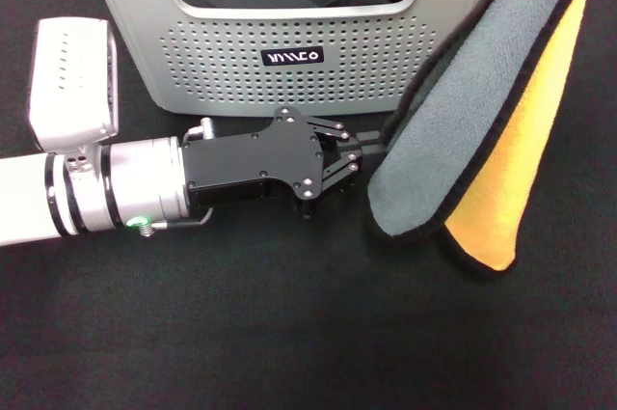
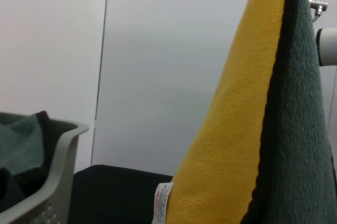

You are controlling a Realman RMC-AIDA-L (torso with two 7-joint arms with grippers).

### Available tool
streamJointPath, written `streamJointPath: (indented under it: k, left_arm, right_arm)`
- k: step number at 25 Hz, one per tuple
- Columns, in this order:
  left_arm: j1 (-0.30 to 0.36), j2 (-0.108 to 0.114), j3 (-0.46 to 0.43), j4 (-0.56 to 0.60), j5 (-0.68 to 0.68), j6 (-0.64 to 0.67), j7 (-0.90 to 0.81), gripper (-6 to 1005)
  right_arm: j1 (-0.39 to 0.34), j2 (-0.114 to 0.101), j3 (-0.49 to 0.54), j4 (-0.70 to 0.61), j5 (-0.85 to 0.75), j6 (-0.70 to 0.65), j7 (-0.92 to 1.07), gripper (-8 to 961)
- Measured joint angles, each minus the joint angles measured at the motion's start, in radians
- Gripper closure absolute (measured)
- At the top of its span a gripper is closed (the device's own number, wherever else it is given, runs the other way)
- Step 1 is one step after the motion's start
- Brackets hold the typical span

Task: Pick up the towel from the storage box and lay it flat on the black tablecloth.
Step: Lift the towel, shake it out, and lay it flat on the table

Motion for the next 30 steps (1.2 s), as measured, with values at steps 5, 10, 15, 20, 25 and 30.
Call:
streamJointPath:
  k: [5,10,15,20,25,30]
  left_arm:
    - [0.000,0.002,0.000,0.005,-0.020,-0.002,-0.007,913]
    - [0.037,0.034,-0.025,0.026,-0.099,0.044,-0.014,971]
    - [0.077,0.071,-0.027,0.081,-0.149,0.121,-0.042,994]
    - [0.093,0.088,-0.029,0.144,-0.151,0.182,-0.084,995]
    - [0.083,0.098,-0.051,0.183,-0.157,0.202,-0.127,995]
    - [0.058,0.119,-0.058,0.216,-0.157,0.273,-0.164,994]
  right_arm:
    - [-0.012,0.000,0.000,0.007,-0.001,0.002,0.000,941]
    - [-0.054,-0.005,0.000,0.008,-0.003,0.002,0.000,941]
    - [-0.092,-0.004,-0.002,0.012,-0.009,0.003,0.000,941]
    - [-0.122,0.013,-0.005,0.015,-0.045,0.010,0.000,941]
    - [-0.135,0.033,-0.002,0.017,-0.088,0.040,-0.011,941]
    - [-0.144,0.047,0.001,0.009,-0.090,-0.003,-0.009,936]
